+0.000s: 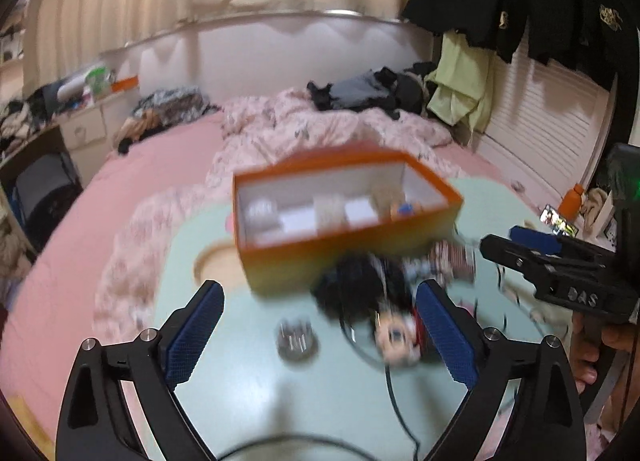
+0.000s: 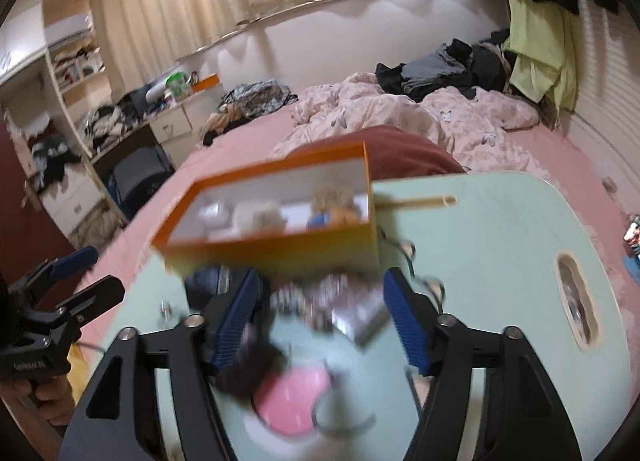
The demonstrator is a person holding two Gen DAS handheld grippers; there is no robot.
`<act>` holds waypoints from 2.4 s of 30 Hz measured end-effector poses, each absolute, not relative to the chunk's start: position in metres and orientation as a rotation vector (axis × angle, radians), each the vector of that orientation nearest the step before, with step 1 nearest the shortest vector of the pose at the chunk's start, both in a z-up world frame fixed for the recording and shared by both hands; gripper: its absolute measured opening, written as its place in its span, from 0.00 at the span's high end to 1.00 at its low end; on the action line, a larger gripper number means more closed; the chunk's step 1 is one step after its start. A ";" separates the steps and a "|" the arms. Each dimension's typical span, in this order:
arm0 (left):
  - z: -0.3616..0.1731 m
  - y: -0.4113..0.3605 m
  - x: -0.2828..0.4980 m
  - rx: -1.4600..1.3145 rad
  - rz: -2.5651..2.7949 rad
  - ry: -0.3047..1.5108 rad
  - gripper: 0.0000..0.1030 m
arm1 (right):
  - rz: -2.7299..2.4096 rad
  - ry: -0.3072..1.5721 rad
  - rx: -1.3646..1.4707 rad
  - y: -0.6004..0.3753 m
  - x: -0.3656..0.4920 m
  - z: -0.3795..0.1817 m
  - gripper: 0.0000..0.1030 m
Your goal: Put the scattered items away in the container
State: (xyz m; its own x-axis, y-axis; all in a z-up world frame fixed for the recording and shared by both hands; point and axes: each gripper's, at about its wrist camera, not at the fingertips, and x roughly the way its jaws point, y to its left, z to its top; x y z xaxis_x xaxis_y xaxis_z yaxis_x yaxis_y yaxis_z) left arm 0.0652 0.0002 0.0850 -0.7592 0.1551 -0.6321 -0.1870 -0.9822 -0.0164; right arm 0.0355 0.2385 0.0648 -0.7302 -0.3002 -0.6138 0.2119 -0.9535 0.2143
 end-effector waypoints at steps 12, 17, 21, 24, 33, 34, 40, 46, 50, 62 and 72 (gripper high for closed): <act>0.011 0.014 0.077 -1.243 2.748 0.018 0.05 | -2.769 -0.042 1.171 0.238 0.069 0.016 0.27; 0.006 0.020 0.078 -1.241 2.755 0.079 0.00 | -2.793 0.028 1.184 0.233 0.071 0.006 0.18; 0.006 0.022 0.076 -1.238 2.748 0.077 0.00 | -2.760 0.133 1.199 0.220 0.069 -0.002 0.00; 0.007 0.022 0.075 -1.237 2.749 0.079 0.00 | -2.758 0.139 1.192 0.221 0.069 -0.003 0.00; 0.006 0.021 0.075 -1.236 2.750 0.078 0.00 | -2.754 0.142 1.182 0.220 0.069 -0.002 0.00; 0.006 0.022 0.075 -1.236 2.749 0.078 0.00 | -2.754 0.141 1.182 0.220 0.069 -0.002 0.00; 0.006 0.022 0.075 -1.236 2.749 0.079 0.00 | -2.754 0.142 1.182 0.220 0.070 -0.002 0.00; 0.007 0.018 0.076 -1.242 2.760 0.076 0.00 | -2.755 0.138 1.181 0.220 0.070 -0.002 0.00; 0.014 0.001 0.074 -1.204 2.745 -0.066 0.07 | -2.755 0.139 1.178 0.218 0.070 -0.001 0.00; 0.022 -0.028 0.024 -1.196 2.725 -0.126 0.46 | -2.758 0.137 1.180 0.219 0.071 -0.001 0.00; 0.029 -0.030 0.042 -1.078 2.761 -0.177 0.72 | -2.758 0.135 1.176 0.218 0.072 0.000 0.00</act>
